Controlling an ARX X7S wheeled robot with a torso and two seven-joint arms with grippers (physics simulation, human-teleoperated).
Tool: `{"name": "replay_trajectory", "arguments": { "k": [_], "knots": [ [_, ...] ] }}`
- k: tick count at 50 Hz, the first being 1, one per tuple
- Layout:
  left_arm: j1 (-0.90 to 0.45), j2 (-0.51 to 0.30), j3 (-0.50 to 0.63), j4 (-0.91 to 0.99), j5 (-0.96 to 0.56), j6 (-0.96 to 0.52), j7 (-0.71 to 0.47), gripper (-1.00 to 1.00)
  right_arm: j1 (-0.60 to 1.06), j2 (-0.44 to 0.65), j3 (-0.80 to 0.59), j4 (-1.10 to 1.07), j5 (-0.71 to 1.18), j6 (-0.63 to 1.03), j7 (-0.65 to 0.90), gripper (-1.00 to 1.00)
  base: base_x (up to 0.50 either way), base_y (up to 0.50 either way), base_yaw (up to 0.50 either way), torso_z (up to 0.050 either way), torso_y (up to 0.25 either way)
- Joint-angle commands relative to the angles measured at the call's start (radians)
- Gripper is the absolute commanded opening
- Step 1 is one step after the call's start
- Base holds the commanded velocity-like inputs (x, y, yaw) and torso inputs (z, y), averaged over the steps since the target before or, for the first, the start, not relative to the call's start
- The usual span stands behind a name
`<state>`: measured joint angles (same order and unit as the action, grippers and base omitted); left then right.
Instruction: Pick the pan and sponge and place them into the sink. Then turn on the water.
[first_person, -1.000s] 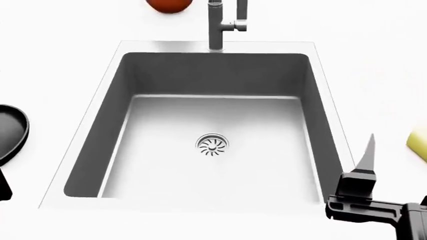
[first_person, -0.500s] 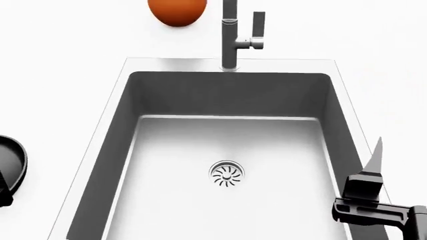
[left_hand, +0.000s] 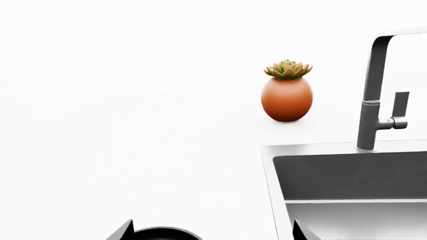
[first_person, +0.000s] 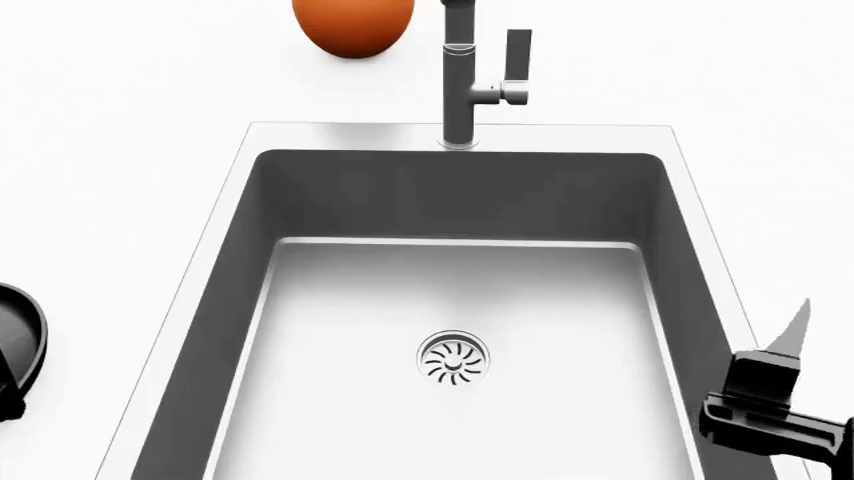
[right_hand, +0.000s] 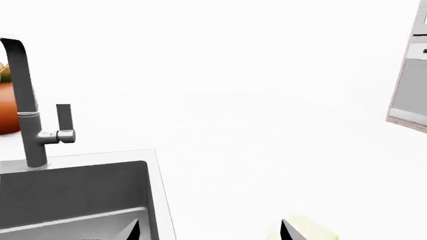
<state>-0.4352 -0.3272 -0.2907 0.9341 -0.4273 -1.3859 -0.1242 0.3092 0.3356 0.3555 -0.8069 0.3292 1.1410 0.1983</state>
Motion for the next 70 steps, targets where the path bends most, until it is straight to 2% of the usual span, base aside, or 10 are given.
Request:
{"name": "replay_trajectory", "arguments": {
  "k": [1,13,15,18,24,31,42,44,51,70],
  "knots": [
    [0.030,-0.004,-0.011,-0.006,0.008,0.029,0.009,1.00,0.013,-0.056,0.005,0.081,-0.068,-0.021,0.093,1.00,0.00,0.00,0.00,0.000,0.000],
    [0.037,-0.010,-0.041,0.004,-0.007,0.018,0.012,1.00,0.036,-0.088,-0.043,0.160,-0.137,-0.051,0.189,1.00,0.00,0.00,0.00,0.000,0.000],
    [0.032,-0.005,-0.028,0.001,-0.004,0.020,0.002,1.00,0.044,-0.076,-0.086,0.171,-0.195,-0.001,0.257,1.00,0.00,0.00,0.00,0.000,0.000],
    [0.031,-0.008,-0.031,0.002,-0.008,0.016,0.003,1.00,0.026,-0.093,-0.082,0.192,-0.190,-0.071,0.250,1.00,0.00,0.00,0.00,0.000,0.000],
    [0.031,-0.003,-0.024,0.003,-0.010,0.019,-0.007,1.00,0.085,-0.102,-0.118,0.297,-0.232,-0.073,0.307,1.00,0.00,0.00,0.00,0.000,0.000],
    [0.043,-0.010,-0.038,0.002,-0.016,0.026,-0.001,1.00,0.151,-0.120,-0.071,0.442,-0.202,-0.139,0.294,1.00,0.00,0.00,0.00,0.000,0.000],
    [0.056,-0.002,-0.023,-0.006,-0.015,0.042,-0.018,1.00,0.247,-0.093,-0.061,0.640,-0.209,-0.186,0.300,1.00,0.00,0.00,0.00,0.000,0.000],
    [0.065,-0.012,-0.057,0.013,-0.031,0.027,0.000,1.00,0.251,-0.091,-0.068,0.664,-0.211,-0.210,0.297,1.00,0.00,0.00,0.00,0.000,0.000],
    [0.078,-0.008,-0.066,0.008,-0.036,0.043,0.002,1.00,0.314,-0.084,-0.078,0.777,-0.213,-0.240,0.296,1.00,0.00,0.00,0.00,0.000,0.000],
    [0.067,-0.004,-0.045,0.005,-0.047,0.042,-0.021,1.00,0.366,-0.083,-0.061,0.923,-0.234,-0.326,0.342,1.00,0.00,0.00,0.00,0.000,0.000]
  ]
}}
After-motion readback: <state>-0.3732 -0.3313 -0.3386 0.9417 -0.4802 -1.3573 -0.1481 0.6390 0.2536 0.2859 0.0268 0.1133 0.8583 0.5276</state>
